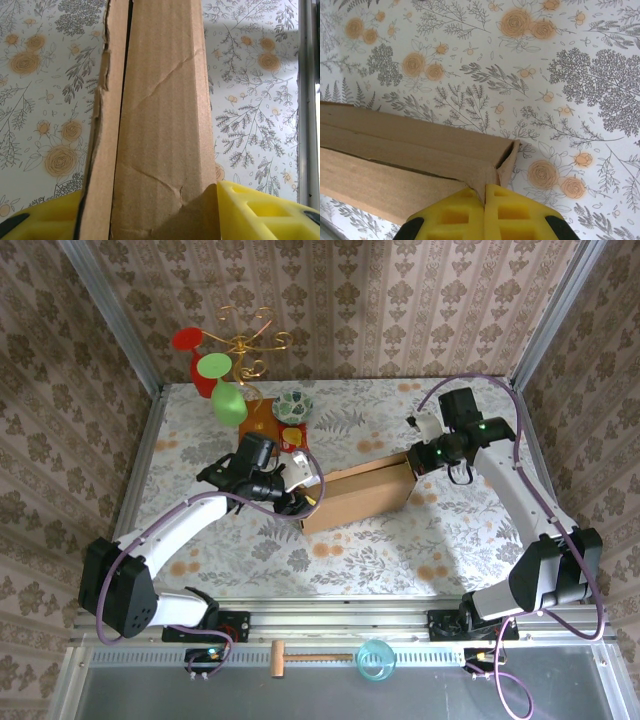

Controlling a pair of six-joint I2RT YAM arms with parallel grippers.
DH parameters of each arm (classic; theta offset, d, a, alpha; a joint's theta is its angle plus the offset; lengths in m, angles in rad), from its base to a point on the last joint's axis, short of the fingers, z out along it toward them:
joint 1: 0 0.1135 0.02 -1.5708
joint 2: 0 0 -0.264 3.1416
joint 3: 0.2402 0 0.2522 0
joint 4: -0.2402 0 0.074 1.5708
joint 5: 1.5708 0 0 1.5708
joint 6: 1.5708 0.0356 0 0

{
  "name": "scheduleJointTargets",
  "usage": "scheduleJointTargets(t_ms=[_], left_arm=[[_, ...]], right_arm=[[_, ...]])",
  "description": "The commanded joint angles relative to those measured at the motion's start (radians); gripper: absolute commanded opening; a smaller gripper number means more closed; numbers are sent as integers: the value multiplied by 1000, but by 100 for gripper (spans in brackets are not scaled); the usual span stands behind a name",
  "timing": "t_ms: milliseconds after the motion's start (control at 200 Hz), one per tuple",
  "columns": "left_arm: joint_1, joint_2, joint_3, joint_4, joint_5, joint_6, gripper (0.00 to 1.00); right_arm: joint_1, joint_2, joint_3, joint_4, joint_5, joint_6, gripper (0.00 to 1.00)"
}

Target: Fold the paper box

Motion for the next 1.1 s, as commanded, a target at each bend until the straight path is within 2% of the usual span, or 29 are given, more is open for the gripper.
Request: scheduleJointTargets(t_ms=[0,300,575,715,1095], left_arm=[[9,10,17,15,-22,-25,54],[9,27,28,20,-29,-32,54],[36,51,48,29,-20,-77,55],[55,65,67,31,-10,-104,55],[62,91,92,25,-24,-130,55]], right_arm=[[6,6,39,-59,6,82,0],[33,25,39,-90,30,177,0],[35,-42,-86,16,48,222,0],[36,-99,-166,111,52,293,0],[43,-123,-211,159,95,384,0]])
